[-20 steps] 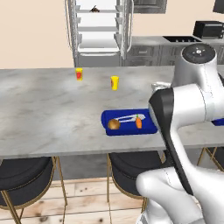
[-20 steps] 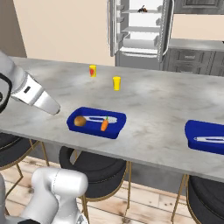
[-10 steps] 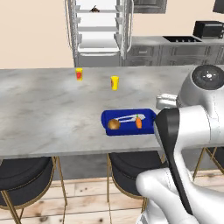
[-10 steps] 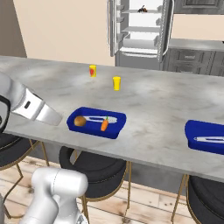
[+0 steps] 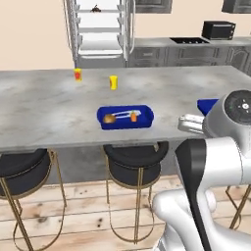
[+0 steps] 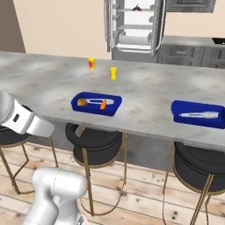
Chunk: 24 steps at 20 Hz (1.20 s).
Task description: Gather the carrot and potato from the fridge and place them on a tray on the dining counter. Then gather the fish and chicken drumstick from the fridge and place them on the other tray.
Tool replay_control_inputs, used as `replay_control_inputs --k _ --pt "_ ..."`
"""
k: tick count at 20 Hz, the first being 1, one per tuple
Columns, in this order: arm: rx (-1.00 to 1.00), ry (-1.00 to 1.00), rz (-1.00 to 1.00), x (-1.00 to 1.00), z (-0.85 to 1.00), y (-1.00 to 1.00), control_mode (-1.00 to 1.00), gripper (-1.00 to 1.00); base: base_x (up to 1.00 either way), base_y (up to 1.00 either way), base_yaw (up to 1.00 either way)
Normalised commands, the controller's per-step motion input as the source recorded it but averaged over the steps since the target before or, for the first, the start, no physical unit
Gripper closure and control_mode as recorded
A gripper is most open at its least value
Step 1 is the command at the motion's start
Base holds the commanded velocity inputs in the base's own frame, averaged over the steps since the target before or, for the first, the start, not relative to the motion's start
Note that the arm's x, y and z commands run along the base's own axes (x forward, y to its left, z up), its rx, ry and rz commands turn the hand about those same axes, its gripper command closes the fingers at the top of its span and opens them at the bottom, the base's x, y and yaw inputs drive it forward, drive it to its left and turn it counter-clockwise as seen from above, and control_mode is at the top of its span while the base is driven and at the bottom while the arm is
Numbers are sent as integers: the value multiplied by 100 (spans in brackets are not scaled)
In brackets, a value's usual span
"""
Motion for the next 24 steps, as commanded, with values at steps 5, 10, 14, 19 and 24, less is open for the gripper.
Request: replay_control_inputs --k 5,10,14,19,24 --pt "0 0 0 0 0 0 100 -100 -26 -100 8" --pt "0 0 0 0 0 0 100 -100 -14 -100 11" --pt "0 0 0 0 0 0 100 -100 0 -100 14" --pt "0 0 0 0 0 0 100 -100 0 -100 12" --pt "0 0 0 0 0 0 100 -100 0 -100 4"
